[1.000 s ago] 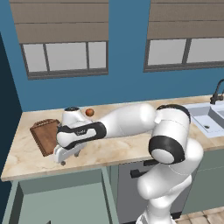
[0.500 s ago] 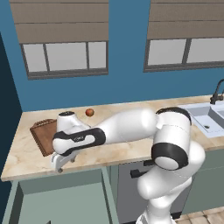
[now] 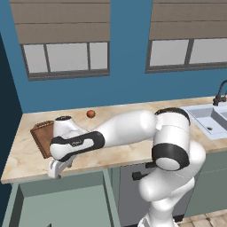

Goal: Open the drawer on the left and place the cutting tools on the cutting board.

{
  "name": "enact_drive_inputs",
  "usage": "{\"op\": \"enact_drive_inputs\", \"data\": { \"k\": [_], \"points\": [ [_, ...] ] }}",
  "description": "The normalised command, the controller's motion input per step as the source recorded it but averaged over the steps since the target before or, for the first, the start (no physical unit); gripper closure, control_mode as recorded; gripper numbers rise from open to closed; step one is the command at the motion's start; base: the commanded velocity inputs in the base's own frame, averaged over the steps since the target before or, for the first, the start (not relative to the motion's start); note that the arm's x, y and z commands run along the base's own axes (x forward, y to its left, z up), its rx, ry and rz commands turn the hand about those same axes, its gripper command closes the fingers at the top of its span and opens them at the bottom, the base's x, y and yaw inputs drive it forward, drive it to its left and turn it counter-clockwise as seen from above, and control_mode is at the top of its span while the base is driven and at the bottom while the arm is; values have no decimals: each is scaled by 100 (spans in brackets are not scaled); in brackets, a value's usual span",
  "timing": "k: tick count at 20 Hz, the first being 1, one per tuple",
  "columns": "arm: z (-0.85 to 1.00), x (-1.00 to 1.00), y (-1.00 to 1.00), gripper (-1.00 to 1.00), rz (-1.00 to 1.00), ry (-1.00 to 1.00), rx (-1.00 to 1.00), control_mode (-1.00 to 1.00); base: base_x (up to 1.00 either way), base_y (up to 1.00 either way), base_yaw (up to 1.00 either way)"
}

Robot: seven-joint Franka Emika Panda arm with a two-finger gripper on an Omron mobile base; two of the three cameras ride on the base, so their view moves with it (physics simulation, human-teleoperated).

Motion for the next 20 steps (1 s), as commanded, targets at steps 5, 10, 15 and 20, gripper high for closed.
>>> {"op": "enact_drive_inputs", "data": {
  "k": [5, 10, 15, 20],
  "points": [
    [-14, 0, 24, -100, 11, 1, 0, -100, 0, 0, 0],
    [-11, 0, 36, -100, 7, 0, 0, -100, 0, 0, 0],
    [-4, -3, 37, -100, 5, 0, 0, -100, 0, 0, 0],
    [0, -18, 30, -100, 2, 0, 0, -100, 0, 0, 0]
  ]
}}
